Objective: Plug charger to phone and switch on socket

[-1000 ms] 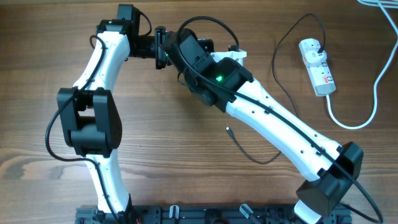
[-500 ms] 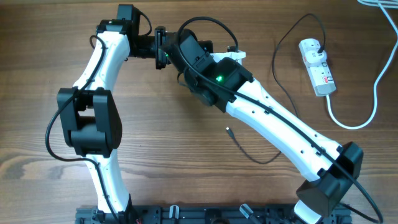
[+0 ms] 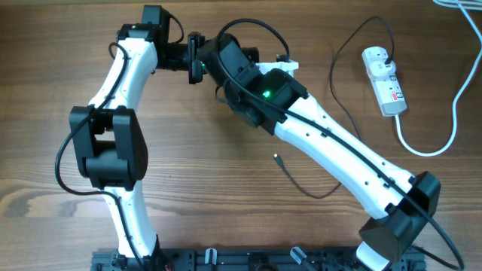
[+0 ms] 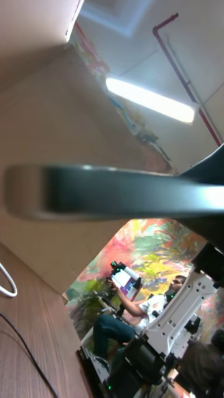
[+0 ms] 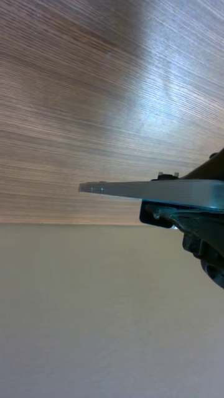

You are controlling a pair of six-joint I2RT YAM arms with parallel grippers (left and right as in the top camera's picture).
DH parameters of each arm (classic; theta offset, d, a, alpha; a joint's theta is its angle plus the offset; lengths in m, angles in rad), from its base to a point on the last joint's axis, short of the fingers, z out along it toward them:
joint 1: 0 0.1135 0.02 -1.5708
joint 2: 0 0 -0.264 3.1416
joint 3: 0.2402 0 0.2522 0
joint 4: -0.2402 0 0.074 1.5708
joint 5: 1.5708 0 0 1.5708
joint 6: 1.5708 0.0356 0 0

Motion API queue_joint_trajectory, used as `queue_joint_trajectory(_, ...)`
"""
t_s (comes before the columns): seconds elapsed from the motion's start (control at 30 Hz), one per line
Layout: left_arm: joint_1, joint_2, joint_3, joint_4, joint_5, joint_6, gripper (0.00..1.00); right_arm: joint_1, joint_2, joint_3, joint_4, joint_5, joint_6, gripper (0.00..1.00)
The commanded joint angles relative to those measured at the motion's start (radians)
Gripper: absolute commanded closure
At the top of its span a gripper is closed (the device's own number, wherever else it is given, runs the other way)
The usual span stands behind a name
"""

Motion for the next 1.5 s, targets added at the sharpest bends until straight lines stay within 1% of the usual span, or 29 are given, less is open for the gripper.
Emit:
queue_joint_trajectory(0.0,-0.002,-0.030,-0.002,-0.001,0.031,-0.006,0.96,0.004,-0.030,0.019,-0.002,-0.020,0.000,0.83)
queue_joint_trajectory(0.07,-0.002,-0.030,-0.002,-0.001,0.031,-0.006,0.96,0.004,-0.030,0.019,-0.003,-0.024,-0.001,0.78)
queue_joint_trajectory(0.13,-0.002,-0.030,-0.002,-0.001,0.031,-0.006,0.96,0.004,-0.030,0.019,-0.005,-0.024,-0.003,0.70)
queue_joint_trajectory(0.17,-0.002,-0.030,-0.002,-0.001,0.031,-0.006,0.96,0.004,-0.030,0.019,-0.008,-0.024,-0.004,0.59)
queue_joint_trajectory(0.2,-0.002,-0.030,-0.002,-0.001,0.031,-0.006,0.96,0.004,-0.030,0.019,-0.011,-0.024,-0.004,0.54)
queue_joint_trajectory(0.27,-0.002,-0.030,-0.002,-0.001,0.031,-0.006,0.96,0.004,-0.030,0.019,-0.015,-0.024,-0.005,0.48)
queue_joint_trajectory(0.3,-0.002,-0.030,-0.002,0.000,0.031,-0.006,0.96,0.004,-0.032,0.019,-0.018,-0.019,-0.018,0.43)
queue_joint_trajectory(0.37,-0.001,-0.030,-0.002,0.000,0.024,-0.006,0.96,0.004,-0.039,0.019,-0.019,0.004,-0.084,0.33)
queue_joint_trajectory(0.43,0.005,-0.029,-0.002,0.008,-0.010,-0.006,0.96,0.004,-0.057,0.019,-0.027,0.030,-0.168,0.21)
queue_joint_trajectory(0.47,0.010,-0.029,-0.002,0.011,-0.045,-0.006,0.96,0.004,-0.068,0.019,-0.032,0.033,-0.197,0.18)
queue_joint_trajectory(0.53,0.019,-0.029,-0.002,0.011,-0.093,-0.006,0.96,0.004,-0.092,0.019,-0.035,0.033,-0.269,0.13)
queue_joint_trajectory(0.67,0.035,-0.029,-0.002,0.011,-0.183,-0.001,0.96,0.004,-0.165,0.019,-0.038,0.031,-0.510,0.07)
queue_joint_trajectory(0.73,0.040,-0.029,-0.002,0.017,-0.233,0.034,0.96,0.004,-0.206,0.019,-0.040,0.032,-0.727,0.06)
queue_joint_trajectory(0.8,0.040,-0.029,-0.002,0.040,-0.278,0.109,0.96,0.004,-0.245,0.019,-0.065,0.032,-0.972,0.05)
queue_joint_trajectory(0.83,0.040,-0.029,-0.002,0.045,-0.313,0.190,0.96,0.004,-0.261,0.019,-0.089,0.032,-1.075,0.04)
queue_joint_trajectory(0.87,0.040,-0.029,-0.002,0.037,-0.344,0.256,0.96,0.004,-0.275,0.019,-0.118,0.032,-1.167,0.01)
queue_joint_trajectory(0.9,0.038,-0.029,-0.002,0.022,-0.381,0.323,0.96,0.004,-0.284,0.019,-0.153,0.032,-1.248,0.01)
queue_joint_trajectory(0.97,0.035,-0.029,-0.002,-0.024,-0.480,0.414,0.96,0.004,-0.290,0.019,-0.239,0.032,-1.375,0.00)
queue_joint_trajectory(1.0,0.031,-0.029,-0.002,-0.048,-0.537,0.443,0.96,0.000,-0.290,0.019,-0.287,0.032,-1.420,0.00)
queue_joint_trajectory(1.07,0.022,-0.030,-0.002,-0.084,-0.630,0.494,0.96,-0.016,-0.282,0.017,-0.389,0.019,-1.440,0.00)
queue_joint_trajectory(1.13,0.010,-0.031,-0.002,-0.105,-0.653,0.550,0.96,-0.043,-0.275,0.008,-0.458,-0.043,-1.456,0.00)
queue_joint_trajectory(1.23,-0.004,-0.044,-0.002,-0.122,-0.653,0.592,0.96,-0.090,-0.275,-0.033,-0.472,-0.154,-1.533,0.00)
queue_joint_trajectory(1.3,-0.016,-0.082,-0.002,-0.129,-0.650,0.632,0.96,-0.143,-0.275,-0.073,-0.470,-0.223,-1.550,0.00)
queue_joint_trajectory(1.37,-0.020,-0.127,-0.002,-0.129,-0.652,0.652,0.96,-0.181,-0.275,-0.107,-0.467,-0.254,-1.559,0.00)
queue_joint_trajectory(1.43,-0.020,-0.193,-0.002,-0.132,-0.665,0.682,0.96,-0.221,-0.275,-0.153,-0.467,-0.276,-1.598,0.00)
queue_joint_trajectory(1.47,-0.020,-0.231,-0.002,-0.138,-0.682,0.699,0.96,-0.232,-0.275,-0.171,-0.467,-0.275,-1.607,0.03)
